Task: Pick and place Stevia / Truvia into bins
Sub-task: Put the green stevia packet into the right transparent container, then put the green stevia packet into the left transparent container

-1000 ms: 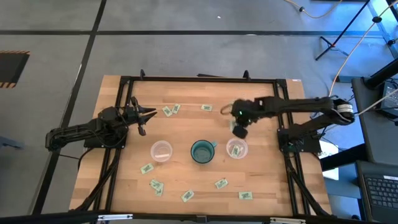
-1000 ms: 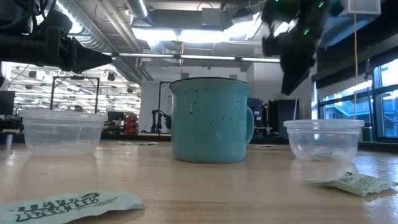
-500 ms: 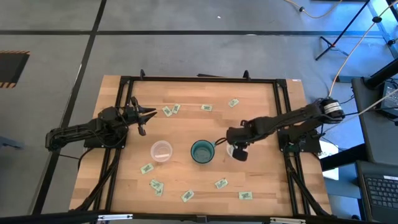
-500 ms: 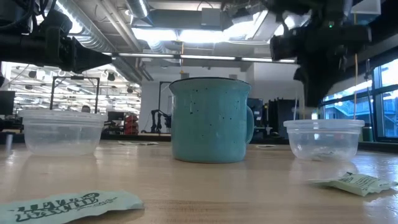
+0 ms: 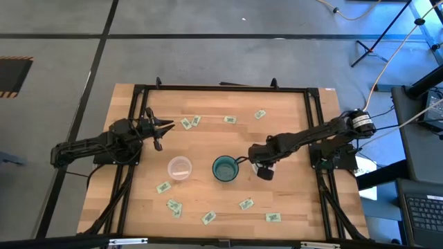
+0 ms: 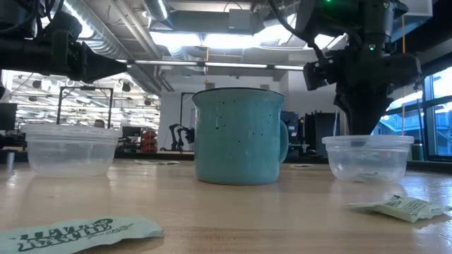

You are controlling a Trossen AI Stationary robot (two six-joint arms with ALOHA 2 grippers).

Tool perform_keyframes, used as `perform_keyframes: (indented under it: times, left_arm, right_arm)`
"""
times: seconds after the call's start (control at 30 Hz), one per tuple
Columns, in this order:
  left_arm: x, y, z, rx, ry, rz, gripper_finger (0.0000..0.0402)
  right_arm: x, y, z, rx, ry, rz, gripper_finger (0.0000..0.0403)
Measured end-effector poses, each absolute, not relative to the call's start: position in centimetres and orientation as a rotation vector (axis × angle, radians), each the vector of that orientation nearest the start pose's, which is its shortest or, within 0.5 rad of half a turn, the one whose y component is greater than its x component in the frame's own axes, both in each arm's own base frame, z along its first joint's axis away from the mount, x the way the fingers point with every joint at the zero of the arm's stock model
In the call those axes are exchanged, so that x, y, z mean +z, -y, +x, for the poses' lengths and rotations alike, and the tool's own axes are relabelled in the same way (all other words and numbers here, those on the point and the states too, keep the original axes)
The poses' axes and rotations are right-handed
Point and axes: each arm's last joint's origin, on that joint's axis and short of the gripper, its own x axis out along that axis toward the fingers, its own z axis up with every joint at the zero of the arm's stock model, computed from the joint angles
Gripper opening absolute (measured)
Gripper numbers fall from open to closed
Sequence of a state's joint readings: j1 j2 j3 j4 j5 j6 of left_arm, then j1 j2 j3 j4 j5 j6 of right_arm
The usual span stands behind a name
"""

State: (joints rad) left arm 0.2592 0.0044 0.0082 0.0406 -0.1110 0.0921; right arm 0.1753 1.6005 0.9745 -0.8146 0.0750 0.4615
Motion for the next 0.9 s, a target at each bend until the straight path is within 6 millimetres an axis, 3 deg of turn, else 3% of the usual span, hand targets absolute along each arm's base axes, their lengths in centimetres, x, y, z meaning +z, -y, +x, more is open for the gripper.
perform_keyframes:
  times: [0.13,0.3,0.57,0.7,0.9]
  left_arm:
    - [17.0,-2.8,9.3,0.372,0.028,0.094,0.0066]
    - [17.0,-2.8,9.3,0.372,0.028,0.094,0.0067]
    - [17.0,-2.8,9.3,0.372,0.029,0.094,0.0068]
    - [17.1,-2.8,9.3,0.376,0.037,0.094,0.0066]
    - [17.4,-2.7,9.3,0.338,0.079,0.056,0.0082]
  right_arm:
    - [18.0,-4.6,27.0,-0.228,-1.401,0.187,0.0071]
    - [20.5,-4.4,26.5,-0.235,-1.328,0.183,0.0093]
    - [25.4,-3.1,22.5,-0.286,-1.036,0.066,0.0096]
    - [25.7,-2.5,20.8,-0.234,-0.837,0.067,0.0096]
    - [25.2,-1.5,18.3,-0.224,-0.678,0.071,0.0097]
